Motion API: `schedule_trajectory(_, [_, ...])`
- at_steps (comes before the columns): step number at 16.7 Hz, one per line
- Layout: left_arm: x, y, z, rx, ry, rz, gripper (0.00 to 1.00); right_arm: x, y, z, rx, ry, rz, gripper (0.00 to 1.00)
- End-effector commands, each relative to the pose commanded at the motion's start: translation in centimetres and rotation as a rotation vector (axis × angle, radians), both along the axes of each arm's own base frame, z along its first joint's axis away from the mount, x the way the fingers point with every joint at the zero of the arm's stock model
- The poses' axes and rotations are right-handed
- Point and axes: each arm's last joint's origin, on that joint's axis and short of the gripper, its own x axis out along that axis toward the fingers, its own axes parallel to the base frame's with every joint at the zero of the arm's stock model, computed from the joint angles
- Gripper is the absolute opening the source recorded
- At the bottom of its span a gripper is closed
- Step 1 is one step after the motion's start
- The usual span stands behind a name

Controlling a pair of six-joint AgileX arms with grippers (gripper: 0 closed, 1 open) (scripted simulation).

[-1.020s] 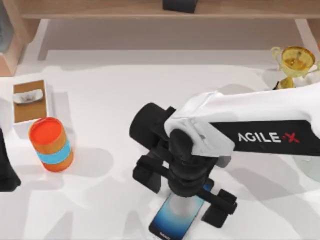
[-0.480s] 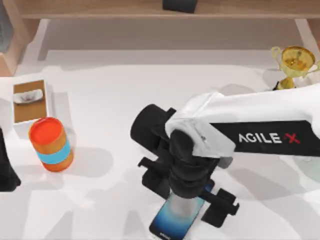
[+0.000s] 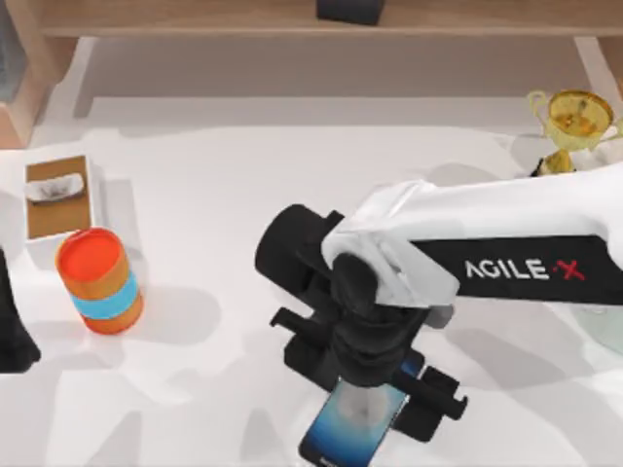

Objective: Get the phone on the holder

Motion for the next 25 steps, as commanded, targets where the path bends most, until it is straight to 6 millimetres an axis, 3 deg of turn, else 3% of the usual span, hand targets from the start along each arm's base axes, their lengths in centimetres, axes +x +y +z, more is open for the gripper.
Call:
schedule_trajectory(6, [0.0, 0.0, 0.0, 0.000, 0.000, 0.000, 1.00, 0.0, 0.0, 0.0, 0.000, 0.000, 0.000, 0.00])
schedule_trajectory(7, [0.0, 0.0, 0.0, 0.000, 0.000, 0.000, 1.00, -0.1, -0.4, 2.1, 0.002, -0.005, 0.015, 0.00])
schedule_trajectory(13, [0.0, 0.0, 0.0, 0.000, 0.000, 0.000, 1.00, -0.1, -0.4, 4.0, 0.000, -0.004, 0.015, 0.00])
schedule_trajectory(19, [0.0, 0.0, 0.0, 0.000, 0.000, 0.000, 1.00, 0.0, -0.3, 4.4, 0.017, -0.008, 0.019, 0.00])
schedule_trajectory(22, [0.0, 0.0, 0.0, 0.000, 0.000, 0.000, 1.00, 1.7, -0.5, 7.2, 0.156, -0.042, 0.068, 0.00])
schedule_trajectory(25, [0.0, 0.0, 0.0, 0.000, 0.000, 0.000, 1.00, 5.2, -2.7, 10.6, 0.347, -0.105, 0.155, 0.00])
